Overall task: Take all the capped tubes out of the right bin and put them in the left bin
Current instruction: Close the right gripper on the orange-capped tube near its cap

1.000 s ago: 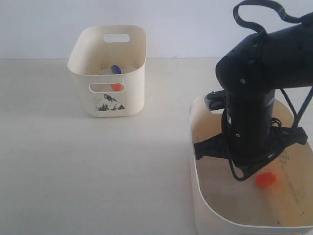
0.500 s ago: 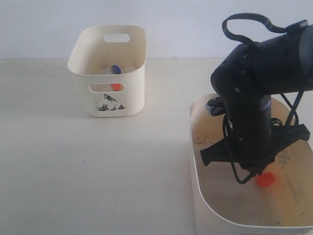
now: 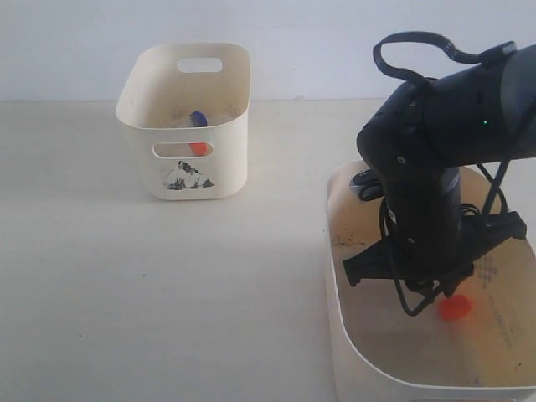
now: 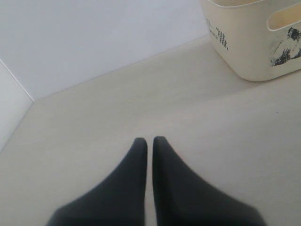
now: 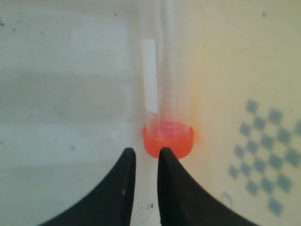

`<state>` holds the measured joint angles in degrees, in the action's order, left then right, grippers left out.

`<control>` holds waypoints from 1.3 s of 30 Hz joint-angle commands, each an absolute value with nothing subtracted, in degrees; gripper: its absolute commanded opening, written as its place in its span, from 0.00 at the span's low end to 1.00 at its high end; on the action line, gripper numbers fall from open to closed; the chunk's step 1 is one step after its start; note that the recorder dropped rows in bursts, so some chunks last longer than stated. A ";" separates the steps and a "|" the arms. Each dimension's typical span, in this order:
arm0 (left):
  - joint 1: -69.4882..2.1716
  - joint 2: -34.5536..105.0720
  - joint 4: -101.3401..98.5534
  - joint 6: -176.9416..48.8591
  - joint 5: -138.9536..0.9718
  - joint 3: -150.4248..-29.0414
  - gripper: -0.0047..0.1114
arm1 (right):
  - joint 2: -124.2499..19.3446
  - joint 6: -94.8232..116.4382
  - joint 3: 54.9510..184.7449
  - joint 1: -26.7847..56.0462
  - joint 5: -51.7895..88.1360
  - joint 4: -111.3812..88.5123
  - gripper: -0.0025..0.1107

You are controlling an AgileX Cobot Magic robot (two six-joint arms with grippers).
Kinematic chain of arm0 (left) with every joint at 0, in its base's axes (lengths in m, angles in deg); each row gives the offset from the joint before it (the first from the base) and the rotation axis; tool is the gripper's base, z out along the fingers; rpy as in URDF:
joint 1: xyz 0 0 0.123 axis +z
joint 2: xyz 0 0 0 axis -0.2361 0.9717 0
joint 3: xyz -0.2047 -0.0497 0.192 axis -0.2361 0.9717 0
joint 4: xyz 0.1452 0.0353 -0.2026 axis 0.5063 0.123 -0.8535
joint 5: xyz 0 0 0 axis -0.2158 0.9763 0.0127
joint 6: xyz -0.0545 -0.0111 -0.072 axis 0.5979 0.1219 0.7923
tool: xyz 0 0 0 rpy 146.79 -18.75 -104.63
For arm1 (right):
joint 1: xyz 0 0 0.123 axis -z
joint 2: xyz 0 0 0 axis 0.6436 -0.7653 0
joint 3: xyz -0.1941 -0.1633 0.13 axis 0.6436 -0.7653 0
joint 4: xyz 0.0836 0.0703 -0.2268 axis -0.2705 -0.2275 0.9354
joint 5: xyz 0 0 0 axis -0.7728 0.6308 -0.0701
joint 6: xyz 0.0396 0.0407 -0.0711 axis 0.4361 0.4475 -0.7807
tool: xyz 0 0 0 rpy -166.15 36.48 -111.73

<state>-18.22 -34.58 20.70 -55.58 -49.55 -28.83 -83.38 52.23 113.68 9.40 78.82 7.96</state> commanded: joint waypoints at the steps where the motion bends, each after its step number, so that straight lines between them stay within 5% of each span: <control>1: -18.52 -34.55 20.54 -55.04 -49.73 -29.04 0.08 | -83.34 50.20 113.56 9.75 78.81 10.07 0.18; 4: -18.52 -34.55 20.54 -55.04 -49.73 -29.04 0.08 | -83.34 49.79 113.56 9.75 78.30 9.96 0.34; 6: -18.52 -34.55 20.54 -55.04 -49.73 -29.04 0.08 | -83.34 49.90 113.56 9.75 78.19 9.74 0.55; 8: -18.52 -34.55 20.54 -55.04 -49.73 -29.04 0.08 | -83.34 50.02 113.56 9.75 77.69 9.74 0.59; 31: -18.52 -34.55 20.54 -55.04 -49.73 -29.04 0.08 | -90.67 54.86 113.56 9.86 75.82 11.79 0.59; 39: -18.52 -34.55 20.54 -55.04 -49.73 -29.04 0.08 | -92.47 54.91 113.56 9.86 72.65 8.37 0.37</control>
